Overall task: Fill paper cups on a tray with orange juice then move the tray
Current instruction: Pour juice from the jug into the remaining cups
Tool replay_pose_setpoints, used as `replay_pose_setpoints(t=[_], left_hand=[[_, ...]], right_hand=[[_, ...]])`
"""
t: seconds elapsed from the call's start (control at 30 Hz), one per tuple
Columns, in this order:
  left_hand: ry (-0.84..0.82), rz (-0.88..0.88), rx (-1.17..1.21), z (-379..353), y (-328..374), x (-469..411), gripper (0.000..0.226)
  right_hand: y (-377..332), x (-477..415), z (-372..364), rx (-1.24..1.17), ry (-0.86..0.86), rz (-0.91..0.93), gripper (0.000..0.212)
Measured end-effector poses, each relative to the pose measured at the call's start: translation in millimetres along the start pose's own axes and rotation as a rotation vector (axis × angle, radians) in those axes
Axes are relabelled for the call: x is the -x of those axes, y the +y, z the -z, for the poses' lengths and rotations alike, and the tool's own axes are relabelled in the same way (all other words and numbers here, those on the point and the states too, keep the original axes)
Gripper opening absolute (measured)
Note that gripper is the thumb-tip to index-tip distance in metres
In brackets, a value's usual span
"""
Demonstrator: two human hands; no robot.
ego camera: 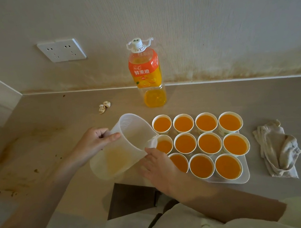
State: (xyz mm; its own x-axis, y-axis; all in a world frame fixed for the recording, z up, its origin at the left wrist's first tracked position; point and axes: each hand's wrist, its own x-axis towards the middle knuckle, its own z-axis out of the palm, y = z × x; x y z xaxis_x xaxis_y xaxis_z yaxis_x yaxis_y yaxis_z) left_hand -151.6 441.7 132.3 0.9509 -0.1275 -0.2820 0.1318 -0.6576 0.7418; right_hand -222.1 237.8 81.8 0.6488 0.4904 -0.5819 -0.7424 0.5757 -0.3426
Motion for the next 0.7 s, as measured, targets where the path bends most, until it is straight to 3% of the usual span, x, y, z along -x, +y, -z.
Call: replay_pose_setpoints(t=[0.13,0.27,0.43,0.7], left_hand=[[-0.041,-0.024,0.007,-3,-3,6,0.057],[-0.061,-0.038,-0.011,-8,-4,9,0.063],[-0.072,-0.053,-0.048,-11,1,9,0.057],[-0.053,-0.066,-0.148,-16,11,4,0.051]], right_hand=[[8,7,2,-0.021,-0.038,0.008,0.017],[13,11,3,-0.064,-0.048,0.032,0.022],[12,15,2,-0.115,-0.021,0.009,0.014],[14,10,6,-0.099,0.028,-0.056,0.018]])
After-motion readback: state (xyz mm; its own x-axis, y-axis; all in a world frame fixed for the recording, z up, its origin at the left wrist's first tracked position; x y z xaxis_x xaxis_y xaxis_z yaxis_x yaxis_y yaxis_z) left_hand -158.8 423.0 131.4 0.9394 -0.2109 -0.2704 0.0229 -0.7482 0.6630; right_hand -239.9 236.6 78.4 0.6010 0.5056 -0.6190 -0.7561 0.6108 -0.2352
